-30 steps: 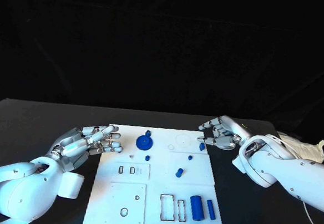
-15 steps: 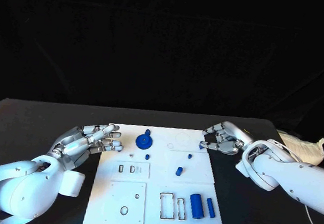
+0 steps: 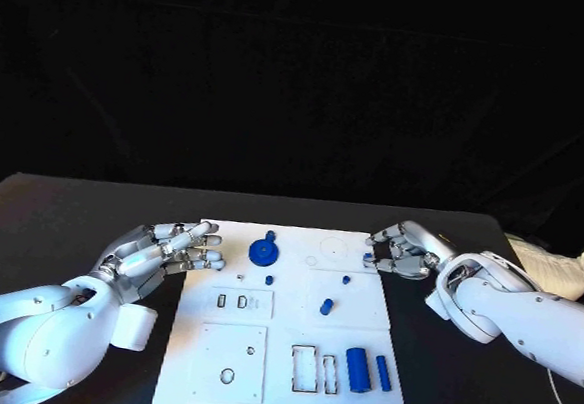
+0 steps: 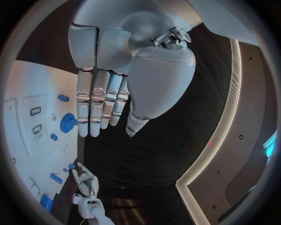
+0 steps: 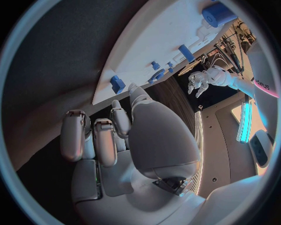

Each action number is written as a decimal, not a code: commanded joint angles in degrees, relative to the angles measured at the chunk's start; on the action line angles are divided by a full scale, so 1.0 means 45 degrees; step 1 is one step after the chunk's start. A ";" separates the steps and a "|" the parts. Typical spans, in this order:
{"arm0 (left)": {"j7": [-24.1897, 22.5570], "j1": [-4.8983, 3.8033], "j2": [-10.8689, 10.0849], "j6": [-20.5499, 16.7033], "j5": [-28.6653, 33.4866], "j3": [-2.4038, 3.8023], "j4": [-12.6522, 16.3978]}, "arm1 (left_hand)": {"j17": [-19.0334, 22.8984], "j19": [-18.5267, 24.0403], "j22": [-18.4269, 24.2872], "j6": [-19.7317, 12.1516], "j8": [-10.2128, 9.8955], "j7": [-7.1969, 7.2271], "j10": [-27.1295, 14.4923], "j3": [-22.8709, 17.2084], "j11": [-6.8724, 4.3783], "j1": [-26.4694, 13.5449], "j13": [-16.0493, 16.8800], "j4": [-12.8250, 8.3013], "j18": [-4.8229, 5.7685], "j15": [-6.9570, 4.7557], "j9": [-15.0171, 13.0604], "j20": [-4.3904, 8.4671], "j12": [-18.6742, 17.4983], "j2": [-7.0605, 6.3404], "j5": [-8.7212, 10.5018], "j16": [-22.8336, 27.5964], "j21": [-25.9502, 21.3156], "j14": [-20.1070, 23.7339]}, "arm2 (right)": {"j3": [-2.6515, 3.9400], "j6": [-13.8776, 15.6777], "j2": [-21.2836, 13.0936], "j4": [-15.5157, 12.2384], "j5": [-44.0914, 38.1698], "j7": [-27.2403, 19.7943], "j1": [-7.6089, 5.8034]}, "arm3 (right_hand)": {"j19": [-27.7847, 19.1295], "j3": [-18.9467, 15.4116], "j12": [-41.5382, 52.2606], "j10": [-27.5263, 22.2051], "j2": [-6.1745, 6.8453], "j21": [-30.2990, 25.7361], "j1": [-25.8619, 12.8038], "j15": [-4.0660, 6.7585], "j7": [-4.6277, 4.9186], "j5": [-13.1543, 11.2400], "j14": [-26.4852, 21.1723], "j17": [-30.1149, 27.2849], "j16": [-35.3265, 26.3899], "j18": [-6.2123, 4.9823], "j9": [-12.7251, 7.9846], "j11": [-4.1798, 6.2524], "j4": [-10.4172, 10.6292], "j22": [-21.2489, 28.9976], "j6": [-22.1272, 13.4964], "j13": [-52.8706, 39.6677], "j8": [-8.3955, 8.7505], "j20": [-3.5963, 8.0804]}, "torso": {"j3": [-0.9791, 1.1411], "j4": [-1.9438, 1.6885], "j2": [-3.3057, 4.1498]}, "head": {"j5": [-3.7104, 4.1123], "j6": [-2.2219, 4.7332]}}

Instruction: Assemble the parts on the task board

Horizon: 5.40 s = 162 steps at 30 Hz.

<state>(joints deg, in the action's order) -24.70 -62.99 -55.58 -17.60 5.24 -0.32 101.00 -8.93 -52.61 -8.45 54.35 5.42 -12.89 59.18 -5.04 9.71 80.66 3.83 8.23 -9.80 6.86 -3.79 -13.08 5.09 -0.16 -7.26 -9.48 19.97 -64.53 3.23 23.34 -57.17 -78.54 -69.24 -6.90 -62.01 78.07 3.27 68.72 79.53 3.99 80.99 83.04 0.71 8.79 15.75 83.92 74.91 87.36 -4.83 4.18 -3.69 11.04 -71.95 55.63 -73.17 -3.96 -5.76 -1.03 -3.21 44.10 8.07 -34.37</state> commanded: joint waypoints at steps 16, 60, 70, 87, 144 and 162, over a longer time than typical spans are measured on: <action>-0.0044 0.0003 0.0005 0.0253 0.0015 0.0003 -0.0010 | -0.0023 -0.0118 0.0022 -0.0010 -0.0100 -0.0043 0.0005 -0.0003 0.0044 0.0100 -0.0016 -0.0075 -0.0143 -0.0002 0.0015 0.0010 -0.0095 0.0007 0.0025 0.0092 -0.0075 -0.0069 | -0.0003 -0.0431 0.0148 0.0200 -0.0241 -0.0201 0.0148 | 0.0126 0.0077 0.0299 0.0196 -0.0179 0.0070 0.0294 -0.0013 -0.0050 -0.0056 0.1098 0.2123 0.0088 0.0218 0.0054 0.0066 -0.0212 -0.0033 0.0389 -0.0173 -0.0075 0.0019 | -0.0003 -0.0002 -0.0011 | -0.0042 -0.0114; -0.0028 0.0009 0.0064 0.0232 0.0015 0.0001 -0.0080 | -0.0023 -0.0118 0.0022 -0.0010 -0.0100 -0.0043 0.0005 -0.0003 0.0044 0.0100 -0.0016 -0.0075 -0.0143 -0.0002 0.0015 0.0010 -0.0095 0.0007 0.0025 0.0092 -0.0075 -0.0069 | 0.0028 0.0736 0.0497 -0.0038 -0.0803 0.0572 0.0153 | 0.0266 0.0862 0.0861 0.0563 -0.1021 0.0188 0.0403 0.0574 -0.0960 -0.0910 0.1143 0.2348 0.0171 0.0256 0.0533 0.0794 -0.0770 -0.0282 0.2655 -0.0718 -0.0995 0.0499 | 0.0007 -0.0022 -0.0044 | -0.0127 -0.0198; -0.0034 0.0012 0.0115 0.0232 0.0015 -0.0001 -0.0141 | -0.0039 -0.0125 0.0030 -0.0002 -0.0117 -0.0043 0.0010 -0.0015 0.0043 0.0119 -0.0015 -0.0109 -0.0144 -0.0004 0.0013 0.0011 -0.0115 0.0033 0.0023 0.0114 -0.0080 -0.0079 | 0.0054 0.0809 0.0639 -0.2026 -0.0423 0.1272 -0.0233 | 0.0267 0.0867 0.0801 0.0558 -0.1056 0.0180 0.0149 0.0593 -0.0886 -0.0938 0.1138 0.2325 0.0157 0.0262 0.0532 0.0766 -0.0720 -0.0278 0.2378 -0.0702 -0.0885 0.0574 | -0.0059 -0.0049 -0.0090 | -0.0149 -0.0146; -0.0068 0.0013 0.0182 0.0257 0.0015 -0.0001 -0.0239 | -0.0039 -0.0125 0.0030 -0.0002 -0.0117 -0.0043 0.0010 -0.0015 0.0043 0.0119 -0.0015 -0.0109 -0.0144 -0.0004 0.0013 0.0011 -0.0115 0.0033 0.0023 0.0114 -0.0080 -0.0079 | -0.0012 0.0233 0.2838 -0.2762 -0.0954 0.2138 0.0197 | 0.0126 0.0983 0.0650 0.0478 -0.1100 0.0062 0.0145 0.0542 -0.0794 -0.0958 0.1119 0.2235 0.0114 0.0219 0.0515 0.0695 -0.0839 -0.0061 0.2144 -0.0623 -0.0748 0.0553 | -0.0154 -0.0161 -0.0138 | -0.0816 -0.0424; 0.0008 0.0011 0.0187 0.0297 0.0015 -0.0001 -0.0241 | -0.0039 -0.0125 0.0030 -0.0002 -0.0117 -0.0043 0.0010 -0.0015 0.0043 0.0119 -0.0015 -0.0109 -0.0144 -0.0004 0.0013 0.0011 -0.0115 0.0033 0.0023 0.0114 -0.0080 -0.0079 | -0.0208 -0.2412 0.3875 -0.2237 -0.3868 0.4274 0.0911 | -0.0094 0.0995 0.0023 0.0130 -0.0790 -0.0141 -0.0076 0.0427 -0.0631 -0.1201 0.1086 0.2085 0.0033 0.0152 0.0497 0.0558 -0.1096 0.0265 0.1934 -0.0224 -0.0563 0.0453 | -0.0118 -0.0103 -0.0132 | -0.1066 -0.0754; 0.0012 0.0011 0.0192 0.0298 0.0015 -0.0001 -0.0243 | -0.0039 -0.0125 0.0030 -0.0002 -0.0117 -0.0043 0.0010 -0.0015 0.0043 0.0119 -0.0015 -0.0109 -0.0144 -0.0004 0.0013 0.0011 -0.0115 0.0033 0.0023 0.0114 -0.0080 -0.0079 | -0.0220 -0.2378 0.3878 -0.2337 -0.4184 0.4481 0.0911 | -0.0130 0.0933 -0.0372 -0.0083 -0.0610 -0.0187 -0.0298 0.0346 -0.0507 -0.1229 0.1084 0.2081 0.0023 0.0141 0.0426 0.0458 -0.1078 0.0318 0.1672 0.0040 -0.0360 0.0383 | -0.0129 -0.0111 -0.0138 | -0.1039 -0.0746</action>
<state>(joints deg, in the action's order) -24.36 -62.93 -54.80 -17.39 5.24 -0.35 99.81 -9.02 -52.81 -8.38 54.35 5.15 -12.89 59.18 -5.21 9.71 80.66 3.83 8.06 -9.80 6.85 -3.79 -12.88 4.85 -0.16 -7.26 -9.27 19.97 -64.53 2.91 17.07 -39.57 -89.62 -86.63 10.30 -58.64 77.75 7.58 67.29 79.08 1.26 80.44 82.15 2.74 6.35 10.39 83.91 74.92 87.77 -4.83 6.12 -2.01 6.39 -70.57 63.64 -82.32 -5.82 -3.81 -1.59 -3.70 43.49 3.38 -37.75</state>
